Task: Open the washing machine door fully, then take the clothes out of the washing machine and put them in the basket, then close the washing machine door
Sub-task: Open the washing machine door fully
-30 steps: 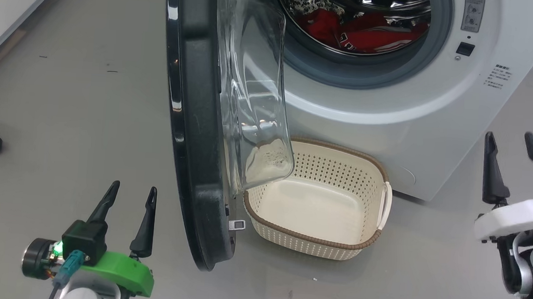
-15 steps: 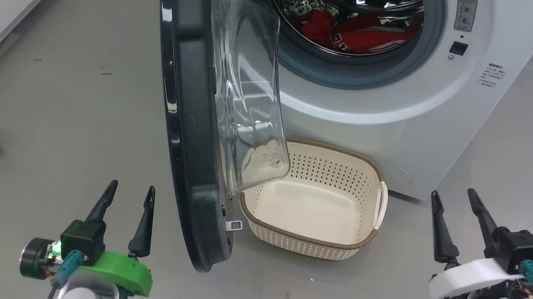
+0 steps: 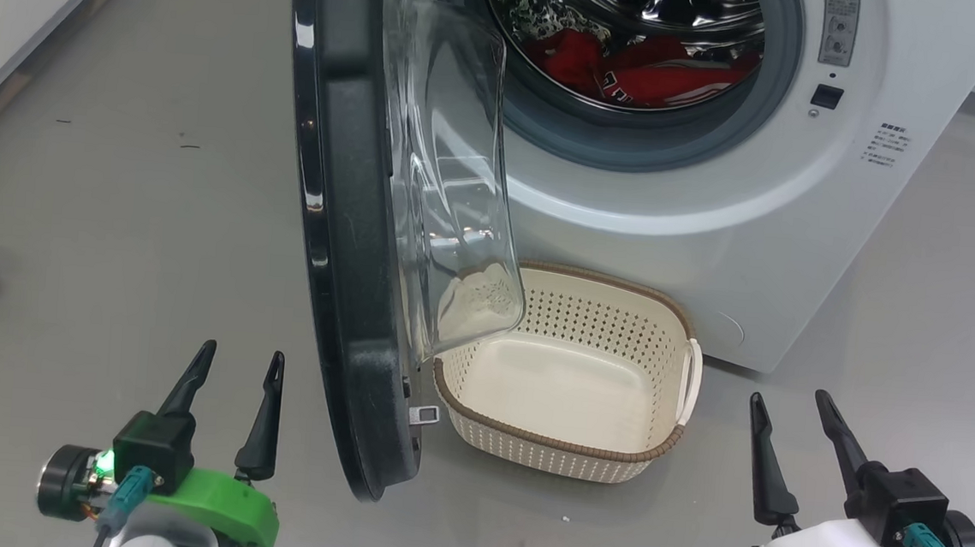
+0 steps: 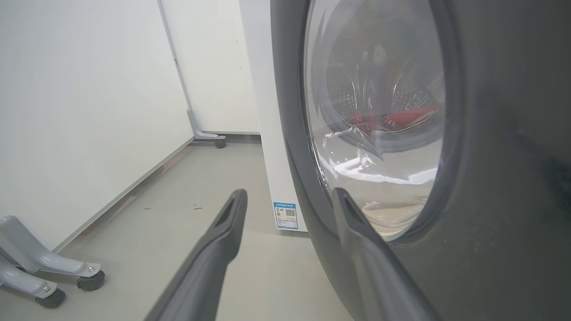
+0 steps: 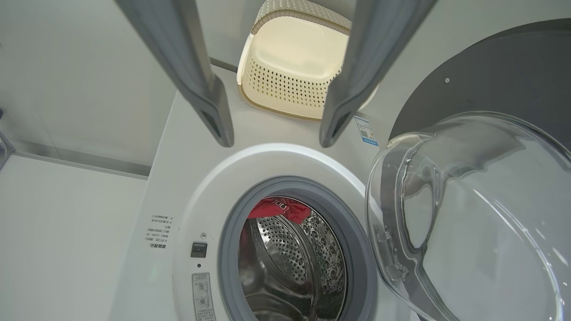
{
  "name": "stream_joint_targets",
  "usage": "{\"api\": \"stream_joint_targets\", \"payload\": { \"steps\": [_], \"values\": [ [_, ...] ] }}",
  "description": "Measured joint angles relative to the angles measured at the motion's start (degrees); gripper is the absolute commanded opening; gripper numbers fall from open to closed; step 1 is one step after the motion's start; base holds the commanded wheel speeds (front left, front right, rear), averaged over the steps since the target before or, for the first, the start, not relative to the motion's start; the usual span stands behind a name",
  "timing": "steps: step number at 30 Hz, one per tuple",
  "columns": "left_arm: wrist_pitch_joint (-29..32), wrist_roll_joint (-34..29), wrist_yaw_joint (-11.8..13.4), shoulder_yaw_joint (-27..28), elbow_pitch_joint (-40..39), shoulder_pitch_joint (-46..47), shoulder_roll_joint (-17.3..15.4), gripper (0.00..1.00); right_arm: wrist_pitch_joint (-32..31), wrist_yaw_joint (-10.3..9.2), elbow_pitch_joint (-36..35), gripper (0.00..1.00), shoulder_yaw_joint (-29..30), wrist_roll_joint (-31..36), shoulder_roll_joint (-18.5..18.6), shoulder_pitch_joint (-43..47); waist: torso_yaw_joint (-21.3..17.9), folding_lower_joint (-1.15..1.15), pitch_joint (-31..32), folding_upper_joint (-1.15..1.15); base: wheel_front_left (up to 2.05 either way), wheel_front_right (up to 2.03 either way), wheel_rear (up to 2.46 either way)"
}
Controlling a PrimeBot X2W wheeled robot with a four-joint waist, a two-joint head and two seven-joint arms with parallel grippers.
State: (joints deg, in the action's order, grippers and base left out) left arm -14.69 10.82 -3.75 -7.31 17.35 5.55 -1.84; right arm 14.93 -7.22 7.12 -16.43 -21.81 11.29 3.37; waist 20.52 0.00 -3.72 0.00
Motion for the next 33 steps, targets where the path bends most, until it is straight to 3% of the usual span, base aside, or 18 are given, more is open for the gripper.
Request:
{"api": "stream_joint_targets", "payload": {
  "steps": [21,22,23,24,25,33],
  "values": [
    [0.0,0.0,0.0,-0.1,0.1,-0.4,0.0,1.0,0.0,0.0,-0.7,1.0,2.1,3.9,-2.6,2.2,-0.4,0.0,0.5,0.0,0.0,0.0,0.0],
    [0.0,0.0,0.0,-0.1,0.1,-0.5,0.0,0.97,0.0,0.0,-0.8,1.0,2.2,4.0,-2.7,2.3,-0.4,0.0,0.5,0.0,0.0,0.0,0.0],
    [0.0,0.0,0.0,-0.1,0.2,-0.5,0.0,0.6,0.0,0.0,-0.9,1.0,2.3,4.1,-2.8,2.4,-0.4,0.0,0.5,0.0,0.0,0.0,0.0],
    [0.0,0.0,0.0,-0.1,0.2,-0.5,0.0,0.35,0.0,0.0,-0.9,1.0,2.4,4.3,-2.8,2.6,-0.4,0.0,0.5,0.0,0.0,0.0,0.0],
    [0.0,0.0,0.0,-0.1,0.3,-0.5,0.0,0.0,0.0,0.0,-0.9,1.0,2.5,4.4,-2.9,2.8,-0.4,0.0,0.6,0.0,0.0,0.0,0.0],
    [0.0,0.0,0.5,0.0,0.7,-0.6,0.0,0.0,0.0,0.0,-1.2,1.0,3.0,4.9,-3.7,3.1,-0.4,0.0,0.7,0.0,0.0,0.0,0.0]
  ]
}}
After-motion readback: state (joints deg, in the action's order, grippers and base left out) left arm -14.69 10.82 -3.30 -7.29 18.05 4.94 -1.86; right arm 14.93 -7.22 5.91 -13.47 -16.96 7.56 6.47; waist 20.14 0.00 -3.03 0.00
